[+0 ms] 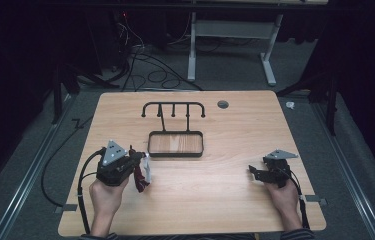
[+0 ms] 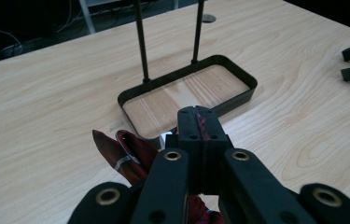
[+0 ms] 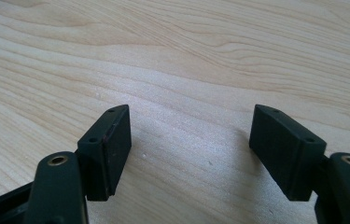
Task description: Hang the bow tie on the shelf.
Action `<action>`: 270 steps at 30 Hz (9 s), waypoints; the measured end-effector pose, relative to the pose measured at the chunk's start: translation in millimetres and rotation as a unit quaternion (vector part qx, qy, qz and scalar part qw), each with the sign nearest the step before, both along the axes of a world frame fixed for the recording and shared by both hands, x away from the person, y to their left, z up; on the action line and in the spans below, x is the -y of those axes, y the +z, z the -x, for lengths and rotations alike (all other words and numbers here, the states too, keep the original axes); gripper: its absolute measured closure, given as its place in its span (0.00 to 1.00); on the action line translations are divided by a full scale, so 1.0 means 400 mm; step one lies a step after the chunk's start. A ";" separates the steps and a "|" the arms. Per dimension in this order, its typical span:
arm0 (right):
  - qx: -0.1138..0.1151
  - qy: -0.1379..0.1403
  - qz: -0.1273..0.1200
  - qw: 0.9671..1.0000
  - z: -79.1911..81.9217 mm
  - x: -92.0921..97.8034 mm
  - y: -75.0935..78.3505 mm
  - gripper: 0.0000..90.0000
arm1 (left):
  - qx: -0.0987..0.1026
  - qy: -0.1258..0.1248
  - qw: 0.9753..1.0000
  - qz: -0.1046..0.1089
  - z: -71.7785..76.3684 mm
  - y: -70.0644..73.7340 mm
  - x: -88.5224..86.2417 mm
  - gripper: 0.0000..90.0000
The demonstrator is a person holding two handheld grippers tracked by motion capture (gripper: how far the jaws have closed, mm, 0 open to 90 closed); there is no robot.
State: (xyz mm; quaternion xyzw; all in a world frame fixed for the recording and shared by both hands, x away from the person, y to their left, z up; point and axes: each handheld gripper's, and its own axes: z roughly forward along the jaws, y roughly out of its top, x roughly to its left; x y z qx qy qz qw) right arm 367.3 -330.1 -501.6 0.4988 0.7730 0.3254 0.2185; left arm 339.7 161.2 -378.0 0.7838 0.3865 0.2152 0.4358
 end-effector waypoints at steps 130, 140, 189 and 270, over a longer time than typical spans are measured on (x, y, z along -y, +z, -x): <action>-0.001 0.004 -0.001 1.000 0.002 -0.001 0.000 0.34 | 0.018 0.010 0.999 -0.036 -0.316 0.131 0.248 1.00; -0.001 0.005 0.000 1.000 0.001 -0.001 0.000 0.34 | 0.017 0.012 0.999 -0.040 -0.313 0.133 0.248 0.98; -0.001 0.006 0.001 1.000 0.001 -0.002 0.000 0.34 | 0.027 0.030 0.999 -0.021 -0.199 0.137 0.095 0.76; -0.001 0.004 0.001 1.000 0.002 -0.002 0.000 0.34 | -0.011 0.063 0.998 0.014 -0.089 0.010 -0.029 0.62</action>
